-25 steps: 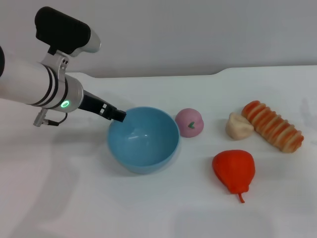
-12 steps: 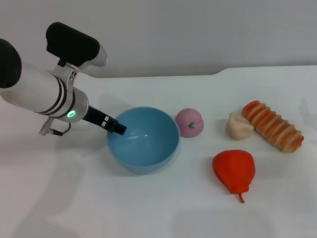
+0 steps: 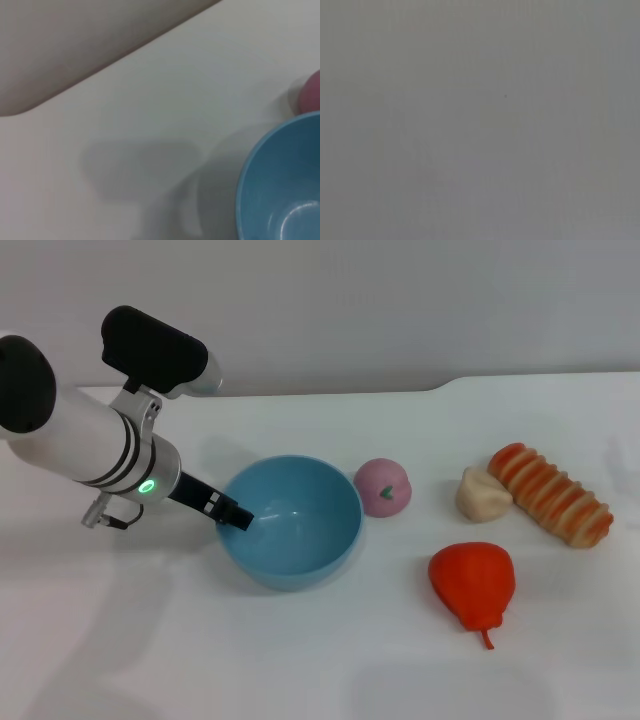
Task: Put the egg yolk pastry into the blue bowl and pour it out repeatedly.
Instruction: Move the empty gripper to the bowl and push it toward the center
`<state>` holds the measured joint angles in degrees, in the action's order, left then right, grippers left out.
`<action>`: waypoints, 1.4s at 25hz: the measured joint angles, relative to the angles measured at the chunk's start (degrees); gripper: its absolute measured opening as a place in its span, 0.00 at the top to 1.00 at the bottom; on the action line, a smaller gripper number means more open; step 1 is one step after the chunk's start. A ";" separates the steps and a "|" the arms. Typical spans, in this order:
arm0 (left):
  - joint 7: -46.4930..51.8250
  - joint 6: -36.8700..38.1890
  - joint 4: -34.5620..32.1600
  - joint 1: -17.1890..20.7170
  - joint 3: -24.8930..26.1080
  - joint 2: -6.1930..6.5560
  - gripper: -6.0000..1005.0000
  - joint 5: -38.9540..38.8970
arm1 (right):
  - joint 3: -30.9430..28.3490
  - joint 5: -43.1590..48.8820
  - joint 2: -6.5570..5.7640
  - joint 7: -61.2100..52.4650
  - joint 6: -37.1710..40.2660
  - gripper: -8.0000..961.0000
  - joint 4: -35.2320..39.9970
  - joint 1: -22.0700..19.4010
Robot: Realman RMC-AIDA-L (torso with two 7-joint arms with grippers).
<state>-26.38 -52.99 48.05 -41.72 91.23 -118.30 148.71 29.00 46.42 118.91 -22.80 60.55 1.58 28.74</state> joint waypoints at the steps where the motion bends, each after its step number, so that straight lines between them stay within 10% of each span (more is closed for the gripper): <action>1: 0.00 0.06 -0.18 -0.07 -0.07 -0.03 0.22 0.00 | 0.00 0.00 0.00 0.00 0.00 0.35 -0.01 0.00; 16: 0.04 1.63 -3.22 -1.96 -4.98 -0.04 0.26 -2.23 | -0.35 -0.03 0.00 -0.05 0.00 0.35 -0.10 -0.09; 35: 0.00 4.11 -3.45 -5.36 -5.00 0.16 0.86 -2.95 | 0.16 0.07 0.07 -0.05 0.15 0.35 -0.09 -0.21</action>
<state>-26.37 -48.88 44.60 -47.08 86.23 -118.14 145.76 29.16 46.49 118.98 -22.85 60.69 1.49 28.53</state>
